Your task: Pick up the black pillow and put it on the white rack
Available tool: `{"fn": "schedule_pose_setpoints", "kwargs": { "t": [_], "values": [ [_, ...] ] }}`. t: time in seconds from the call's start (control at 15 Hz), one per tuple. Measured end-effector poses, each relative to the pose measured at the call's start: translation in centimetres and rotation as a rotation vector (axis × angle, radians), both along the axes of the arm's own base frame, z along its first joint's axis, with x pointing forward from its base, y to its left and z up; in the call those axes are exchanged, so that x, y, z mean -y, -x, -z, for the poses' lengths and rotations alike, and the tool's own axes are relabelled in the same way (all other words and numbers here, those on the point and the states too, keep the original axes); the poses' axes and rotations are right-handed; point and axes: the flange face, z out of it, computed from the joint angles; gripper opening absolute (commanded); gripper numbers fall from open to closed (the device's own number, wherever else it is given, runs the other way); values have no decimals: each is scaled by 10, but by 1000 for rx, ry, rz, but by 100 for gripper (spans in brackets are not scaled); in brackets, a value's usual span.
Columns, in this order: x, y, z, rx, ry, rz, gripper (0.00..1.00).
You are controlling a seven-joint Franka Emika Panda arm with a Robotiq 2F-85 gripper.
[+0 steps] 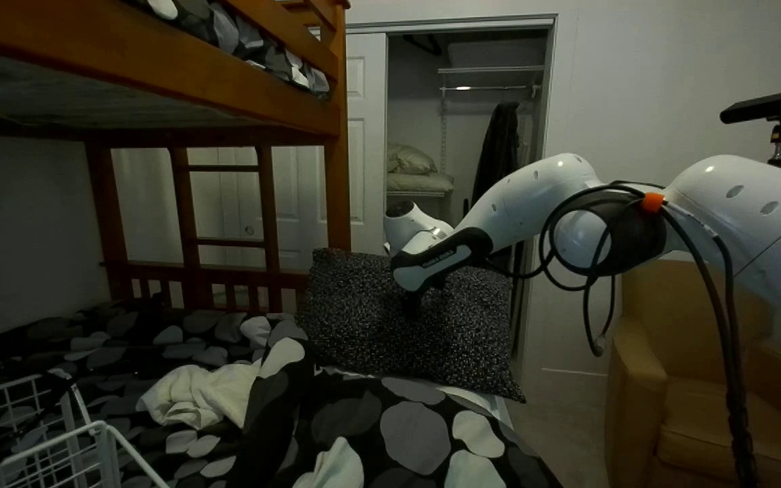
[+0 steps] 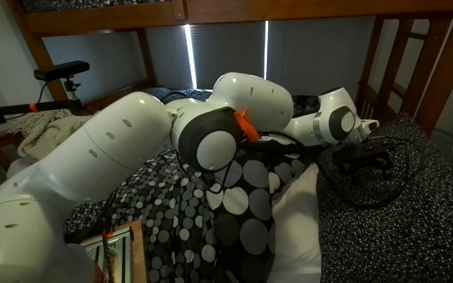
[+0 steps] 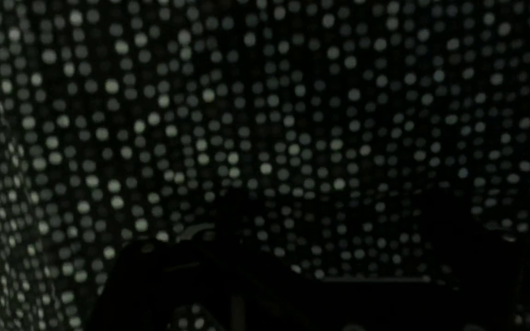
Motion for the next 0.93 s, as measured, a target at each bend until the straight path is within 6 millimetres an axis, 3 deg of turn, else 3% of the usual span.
{"fn": "schedule_pose_setpoints", "kwargs": {
  "t": [0.27,0.33,0.4,0.53,0.93],
  "values": [
    [20,-8,42,22,14,60,100],
    [21,-10,51,25,2,65,75],
    [22,-12,58,31,-8,70,73],
    [23,-16,63,49,-26,77,57],
    [24,-27,41,119,-58,87,12]
  ]
}}
